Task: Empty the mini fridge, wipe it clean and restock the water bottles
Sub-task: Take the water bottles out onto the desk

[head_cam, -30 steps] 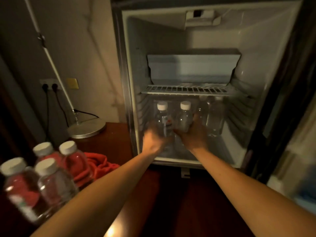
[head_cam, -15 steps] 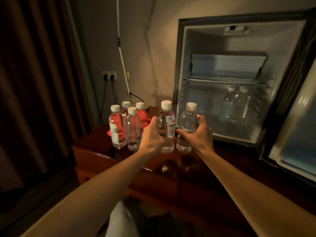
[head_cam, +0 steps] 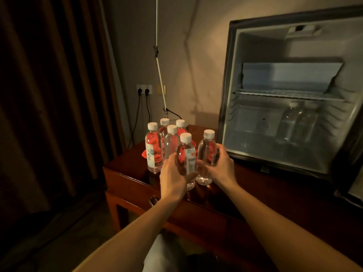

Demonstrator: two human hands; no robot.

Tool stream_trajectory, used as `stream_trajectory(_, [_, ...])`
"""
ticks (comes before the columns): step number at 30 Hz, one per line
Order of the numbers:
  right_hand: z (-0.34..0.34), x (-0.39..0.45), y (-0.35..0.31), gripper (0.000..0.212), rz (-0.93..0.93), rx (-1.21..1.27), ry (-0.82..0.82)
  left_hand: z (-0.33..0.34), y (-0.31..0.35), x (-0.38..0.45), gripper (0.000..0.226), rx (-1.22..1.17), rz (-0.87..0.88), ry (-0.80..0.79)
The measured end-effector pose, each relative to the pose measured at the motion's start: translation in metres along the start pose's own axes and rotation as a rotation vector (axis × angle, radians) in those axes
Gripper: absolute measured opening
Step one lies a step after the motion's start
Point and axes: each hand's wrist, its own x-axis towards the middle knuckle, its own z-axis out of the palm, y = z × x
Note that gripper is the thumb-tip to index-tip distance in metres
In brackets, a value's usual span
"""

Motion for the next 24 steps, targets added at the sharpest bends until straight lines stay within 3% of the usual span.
stream_trajectory(9, [0.022,0.031,0.010,0.078,-0.015,0.072,-0.061,0.006,-0.003,0.014,0.079,0.071,0.070,0.135])
stream_trajectory(24, [0.042,0.053,0.016,0.083,0.027,0.095,-0.209,0.003,-0.012,0.035,0.086,0.127,0.020,0.133])
